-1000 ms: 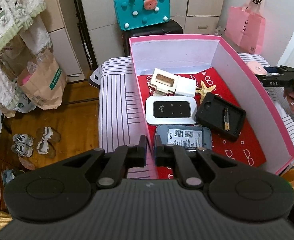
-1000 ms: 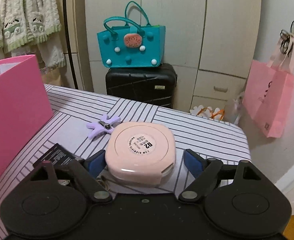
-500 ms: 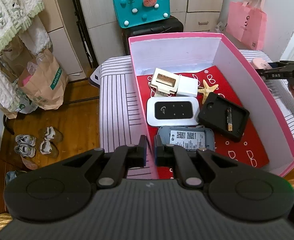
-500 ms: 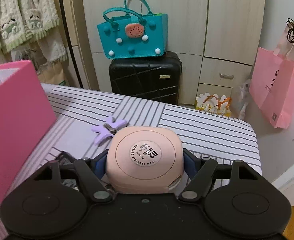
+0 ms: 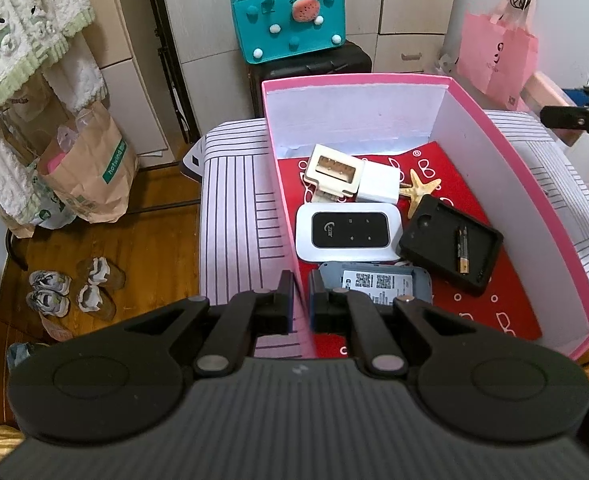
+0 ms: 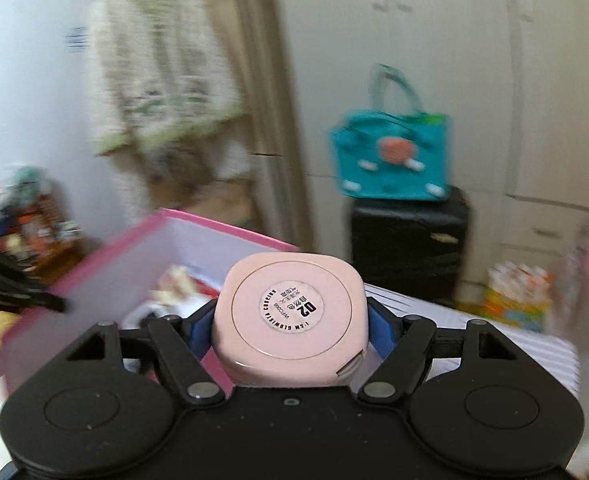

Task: Organize rigid objects
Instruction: 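Lower the pink case into the box onto the grey device, release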

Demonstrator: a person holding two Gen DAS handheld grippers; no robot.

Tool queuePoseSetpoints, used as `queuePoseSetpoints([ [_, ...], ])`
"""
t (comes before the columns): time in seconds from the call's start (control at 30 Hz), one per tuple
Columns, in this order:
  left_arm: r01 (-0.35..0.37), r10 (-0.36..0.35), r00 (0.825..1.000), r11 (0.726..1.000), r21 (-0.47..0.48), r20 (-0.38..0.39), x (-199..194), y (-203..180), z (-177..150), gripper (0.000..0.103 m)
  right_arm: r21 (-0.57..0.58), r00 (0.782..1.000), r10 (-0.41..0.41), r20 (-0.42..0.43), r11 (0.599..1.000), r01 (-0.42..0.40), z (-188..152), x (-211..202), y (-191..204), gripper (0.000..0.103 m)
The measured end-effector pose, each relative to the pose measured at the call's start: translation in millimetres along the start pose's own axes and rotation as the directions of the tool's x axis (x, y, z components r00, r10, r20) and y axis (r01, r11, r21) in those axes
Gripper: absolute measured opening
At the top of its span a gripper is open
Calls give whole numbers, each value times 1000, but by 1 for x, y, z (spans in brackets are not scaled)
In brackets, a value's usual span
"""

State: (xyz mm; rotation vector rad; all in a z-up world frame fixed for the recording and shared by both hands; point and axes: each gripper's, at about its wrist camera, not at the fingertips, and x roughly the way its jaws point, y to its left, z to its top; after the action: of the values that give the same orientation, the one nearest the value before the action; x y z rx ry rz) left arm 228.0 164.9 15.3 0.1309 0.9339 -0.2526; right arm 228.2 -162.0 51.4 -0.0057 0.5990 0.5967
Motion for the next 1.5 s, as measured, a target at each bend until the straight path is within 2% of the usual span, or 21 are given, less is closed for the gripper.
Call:
queuePoseSetpoints([
  [0.1,1,-1,1000,1000,-4,5,0,1,-1,6,-62,996,88,-34,994,-90,13,12,29,79],
  [0.2,4,-4,1000,1000,-12,8,1,2,0,6,-100,982,162,-100,980,-172,24,32,57,79],
  [0.3,10,-10,1000,1000,-21,10,2,4,1,6,-102,954,224,-198,964,-247,31,59,78,79],
  [0.4,12,-11,1000,1000,-22,12,2,4,1,6,-61,912,263,-314,953,-296,32,92,95,79],
  [0.53,13,-13,1000,1000,-24,12,2,4,0,6,-28,867,267,-421,951,-307,35,132,110,79],
  [0.63,12,-12,1000,1000,-21,10,2,3,0,6,12,841,270,-468,954,-300,33,151,110,79],
  [0.9,3,-3,1000,1000,-7,13,2,1,1,6,48,827,203,-525,977,-210,24,185,115,80],
  [0.93,1,-1,1000,1000,-3,12,2,0,1,6,56,829,198,-523,979,-198,25,184,112,80],
  [1.0,-7,7,1000,1000,9,9,3,-2,1,6,92,849,214,-483,977,-193,29,176,104,80],
  [1.17,-34,34,999,998,43,11,3,-7,1,6,166,880,275,-388,960,-227,35,135,83,81],
  [1.33,-43,43,999,997,59,10,3,-9,2,6,113,927,254,-276,966,-231,30,80,78,81],
  [1.43,-58,57,998,996,69,9,4,-11,2,6,30,956,201,-215,979,-200,23,46,80,81],
  [1.5,-65,65,998,995,79,1,3,-13,1,6,-19,968,143,-207,988,-150,19,30,78,81],
])
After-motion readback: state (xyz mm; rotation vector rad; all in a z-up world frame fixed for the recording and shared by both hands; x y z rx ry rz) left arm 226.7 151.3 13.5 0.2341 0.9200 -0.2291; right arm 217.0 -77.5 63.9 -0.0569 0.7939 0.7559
